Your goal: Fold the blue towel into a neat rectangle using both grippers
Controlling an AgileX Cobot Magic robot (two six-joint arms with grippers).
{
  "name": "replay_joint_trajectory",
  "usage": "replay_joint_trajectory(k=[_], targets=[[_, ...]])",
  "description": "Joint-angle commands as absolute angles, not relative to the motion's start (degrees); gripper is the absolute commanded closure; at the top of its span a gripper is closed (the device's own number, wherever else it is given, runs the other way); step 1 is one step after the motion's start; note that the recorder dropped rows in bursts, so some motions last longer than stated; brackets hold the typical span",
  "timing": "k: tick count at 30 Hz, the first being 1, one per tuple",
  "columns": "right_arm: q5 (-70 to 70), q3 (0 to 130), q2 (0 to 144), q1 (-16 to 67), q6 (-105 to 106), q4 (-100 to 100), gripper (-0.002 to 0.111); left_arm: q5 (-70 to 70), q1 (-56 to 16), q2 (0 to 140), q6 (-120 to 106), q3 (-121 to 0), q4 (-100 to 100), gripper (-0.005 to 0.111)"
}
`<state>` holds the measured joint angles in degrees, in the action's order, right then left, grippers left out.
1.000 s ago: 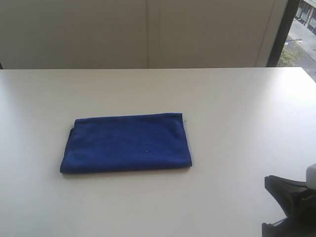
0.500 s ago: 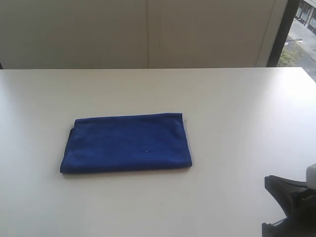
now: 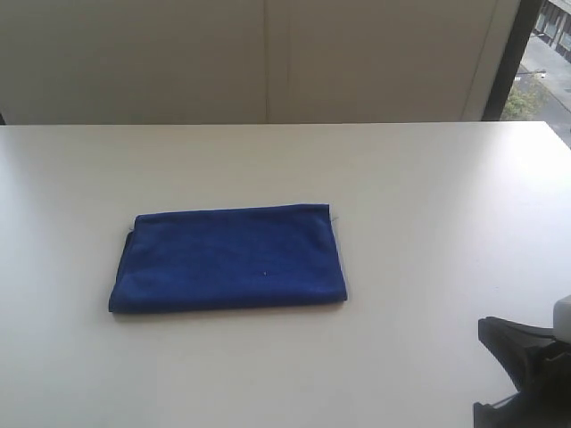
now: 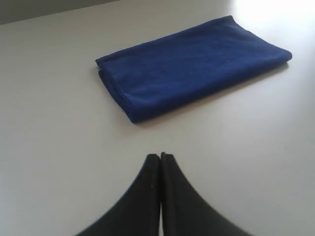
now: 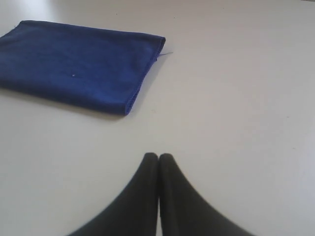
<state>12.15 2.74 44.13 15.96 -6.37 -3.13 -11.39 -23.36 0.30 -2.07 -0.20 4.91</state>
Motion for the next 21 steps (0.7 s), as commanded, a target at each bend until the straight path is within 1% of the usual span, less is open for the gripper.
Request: replay_joint_trajectory(k=[1, 10, 21], targets=[[12.9, 2.3, 44.2, 16.0, -6.4, -3.1, 0.108, -12.0, -20.0, 0.0, -2.7, 0.0, 5.0, 0.107], [12.9, 2.3, 44.2, 16.0, -6.4, -3.1, 0.108, -12.1, -10.0, 0.0, 1.7, 0.0, 5.0, 0.107], [12.9, 2.3, 44.2, 16.0, -6.4, -3.1, 0.108, -11.6, -9.2, 0.0, 1.5, 0.0, 5.0, 0.107]])
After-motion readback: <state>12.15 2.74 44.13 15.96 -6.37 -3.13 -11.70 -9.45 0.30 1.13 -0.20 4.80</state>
